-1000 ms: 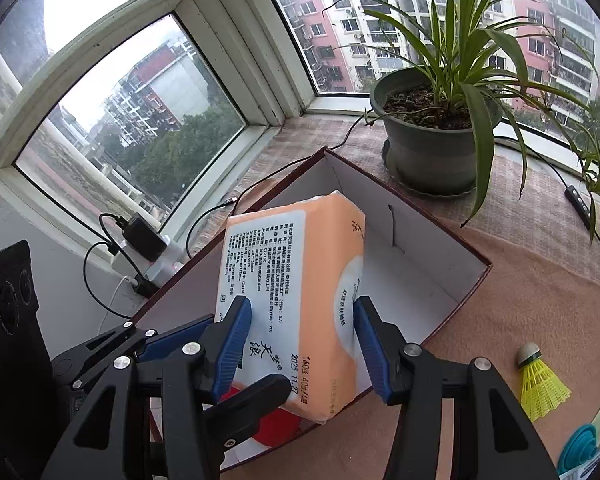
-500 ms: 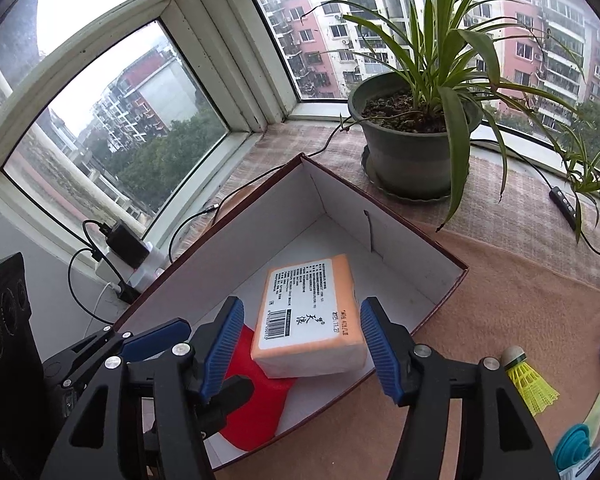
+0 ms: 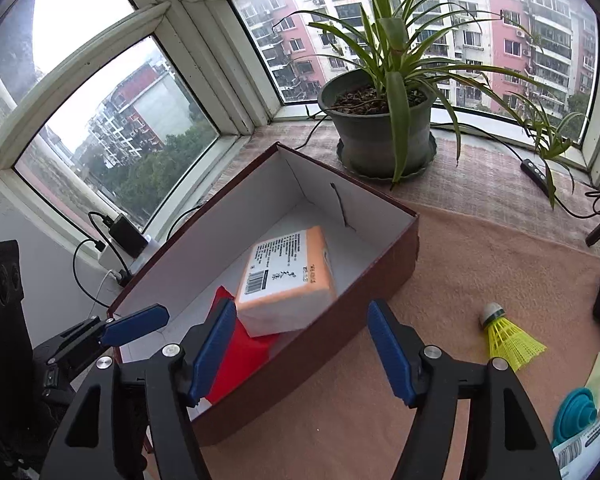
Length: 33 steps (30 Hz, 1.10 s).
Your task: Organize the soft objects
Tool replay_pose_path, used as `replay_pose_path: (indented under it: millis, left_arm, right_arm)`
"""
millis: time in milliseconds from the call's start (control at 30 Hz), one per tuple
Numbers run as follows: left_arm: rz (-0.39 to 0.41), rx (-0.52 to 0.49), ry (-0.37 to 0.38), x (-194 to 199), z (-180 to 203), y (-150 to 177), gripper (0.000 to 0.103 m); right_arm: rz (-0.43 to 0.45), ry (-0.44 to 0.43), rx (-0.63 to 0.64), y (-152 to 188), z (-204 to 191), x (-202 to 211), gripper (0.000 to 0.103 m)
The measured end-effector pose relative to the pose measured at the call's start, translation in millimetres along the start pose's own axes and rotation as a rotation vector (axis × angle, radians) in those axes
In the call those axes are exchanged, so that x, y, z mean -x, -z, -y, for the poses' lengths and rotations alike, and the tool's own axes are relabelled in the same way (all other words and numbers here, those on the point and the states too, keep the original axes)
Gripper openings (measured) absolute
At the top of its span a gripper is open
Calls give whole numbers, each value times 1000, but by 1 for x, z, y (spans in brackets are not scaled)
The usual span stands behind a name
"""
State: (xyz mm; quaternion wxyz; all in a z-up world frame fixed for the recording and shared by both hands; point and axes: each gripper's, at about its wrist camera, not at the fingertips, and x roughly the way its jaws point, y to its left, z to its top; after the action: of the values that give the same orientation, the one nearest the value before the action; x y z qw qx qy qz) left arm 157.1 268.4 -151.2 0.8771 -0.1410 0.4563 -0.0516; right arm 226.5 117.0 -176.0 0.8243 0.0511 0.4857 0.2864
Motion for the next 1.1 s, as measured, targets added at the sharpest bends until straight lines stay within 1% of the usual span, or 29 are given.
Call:
replay_pose_path:
  millis: [233,400,567,867,1100]
  left_arm:
    - [-2,-24,-1,3,21,16,73]
    - [-9,-38,12,6,38,29,73]
    - [-16,-55,28,11,57,42,73]
    - [-14,-66,71,19,94,63,73]
    - [-8,-74,114,24,123,80,73]
  right_arm:
    - [27,-6,-30,21,22,31,66]
    - [71,-15,-79,31,45,65,66]
    - [108,-4,-110,44,70,98,66]
    - [194,36,-179,77,126,168,66]
    - [268,62,-280,116,186,224,66]
